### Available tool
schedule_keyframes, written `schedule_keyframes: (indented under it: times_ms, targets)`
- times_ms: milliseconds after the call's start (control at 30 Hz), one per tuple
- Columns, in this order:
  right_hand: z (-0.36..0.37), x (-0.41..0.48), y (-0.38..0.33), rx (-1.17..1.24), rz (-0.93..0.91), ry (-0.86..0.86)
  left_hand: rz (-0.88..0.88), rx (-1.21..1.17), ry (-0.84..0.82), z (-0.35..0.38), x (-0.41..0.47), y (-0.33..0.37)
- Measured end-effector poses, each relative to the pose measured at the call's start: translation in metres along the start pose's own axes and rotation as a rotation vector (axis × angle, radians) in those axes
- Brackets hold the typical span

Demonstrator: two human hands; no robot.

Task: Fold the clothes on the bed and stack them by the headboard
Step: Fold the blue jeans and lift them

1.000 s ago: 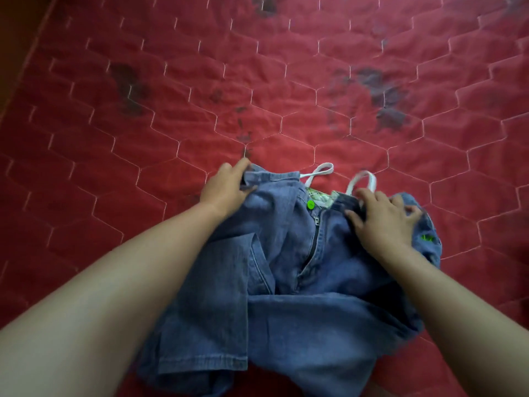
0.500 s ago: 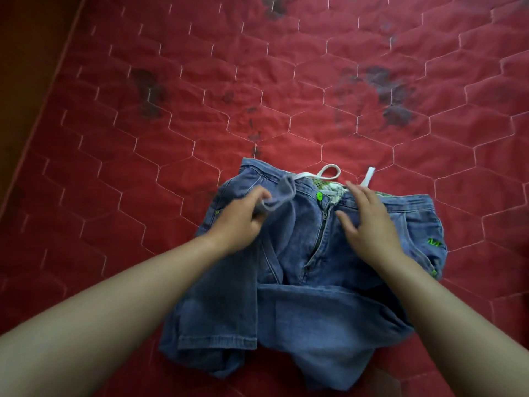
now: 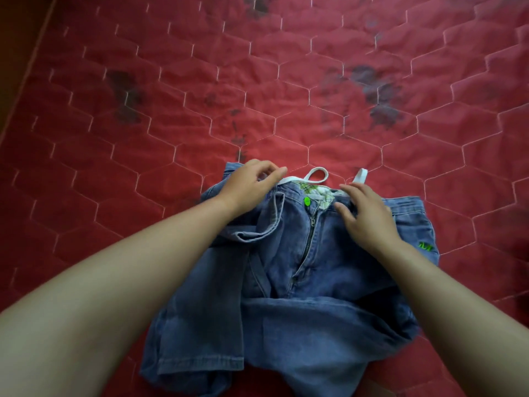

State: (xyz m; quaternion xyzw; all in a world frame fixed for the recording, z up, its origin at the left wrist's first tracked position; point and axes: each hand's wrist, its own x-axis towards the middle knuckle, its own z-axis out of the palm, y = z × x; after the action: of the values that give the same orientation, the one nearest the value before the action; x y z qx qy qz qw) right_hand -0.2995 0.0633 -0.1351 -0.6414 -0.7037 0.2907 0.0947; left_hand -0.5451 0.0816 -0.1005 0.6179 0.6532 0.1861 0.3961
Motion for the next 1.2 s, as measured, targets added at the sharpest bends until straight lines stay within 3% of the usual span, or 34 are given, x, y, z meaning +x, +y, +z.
schedule_keyframes:
  times_ms: [333,500,667,967,1200]
  targets:
    - [0.017,0.018,0.013,-0.185,0.177,0.082,0.029,0.614,-0.021,0.026,0.021,-0.034]
    - [0.010,0.010,0.009,-0.253,0.029,0.062,0.098,0.807,-0.029,0.009,0.003,-0.046]
    - [-0.015,-0.016,-0.002,-0.182,-0.106,0.058,0.155,0.774,-0.080,-0.019,-0.024,-0.034]
    - [-0.142,-0.091,-0.110,-0.183,-0.392,0.246,0.301,0.733,0.169,-0.142,-0.121,0.093]
    - [-0.274,-0.179,-0.246,-0.040,-0.342,0.401,0.323,0.718,0.380,-0.276,-0.238,0.241]
